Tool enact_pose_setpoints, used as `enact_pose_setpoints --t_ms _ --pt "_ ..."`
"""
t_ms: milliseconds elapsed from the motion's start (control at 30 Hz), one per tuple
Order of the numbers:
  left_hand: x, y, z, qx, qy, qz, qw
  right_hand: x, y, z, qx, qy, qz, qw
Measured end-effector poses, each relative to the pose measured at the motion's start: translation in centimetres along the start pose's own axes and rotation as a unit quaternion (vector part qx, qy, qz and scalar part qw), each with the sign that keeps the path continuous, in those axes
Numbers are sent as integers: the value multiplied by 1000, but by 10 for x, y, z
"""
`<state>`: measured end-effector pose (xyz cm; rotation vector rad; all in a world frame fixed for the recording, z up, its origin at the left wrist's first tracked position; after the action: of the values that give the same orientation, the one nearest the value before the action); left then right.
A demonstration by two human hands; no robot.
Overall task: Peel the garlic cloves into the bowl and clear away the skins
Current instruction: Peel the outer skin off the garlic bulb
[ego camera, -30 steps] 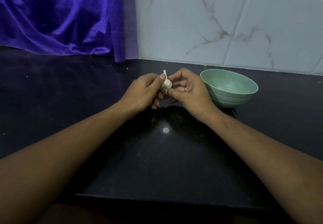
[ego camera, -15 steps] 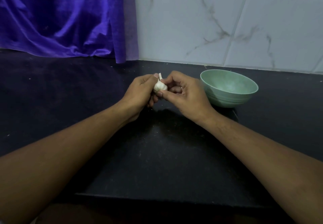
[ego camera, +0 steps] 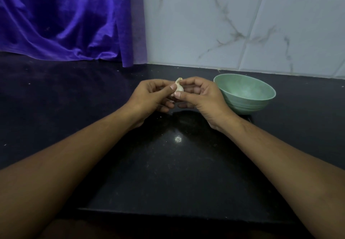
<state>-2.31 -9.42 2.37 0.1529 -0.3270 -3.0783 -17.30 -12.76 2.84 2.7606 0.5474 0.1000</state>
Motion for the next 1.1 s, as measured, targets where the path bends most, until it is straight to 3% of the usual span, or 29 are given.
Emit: enact_pose_setpoints --t_ms 233,500,833,1100 --pt "2 1 -1 -1 5 -26 1000 -2 -1 5 52 41 -1 998" --pt "3 0 2 15 36 -38 999 -5 -1 6 52 43 34 997" --pt "-3 3 1 28 84 -23 996 -5 6 -2 -31 -168 66 983" --pt "-1 6 -6 2 59 -58 997 -1 9 -1 -22 -269 47 962"
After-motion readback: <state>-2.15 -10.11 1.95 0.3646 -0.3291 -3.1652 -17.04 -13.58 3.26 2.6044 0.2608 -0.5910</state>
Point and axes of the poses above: each hand's wrist, its own y-axis towards the middle knuckle, its own x-axis out of the palm, z = x × y, the point moved 8 cm from there along y, towards the middle knuckle, and after that the axes turned 1 degree about z, right-handed, at the moved point
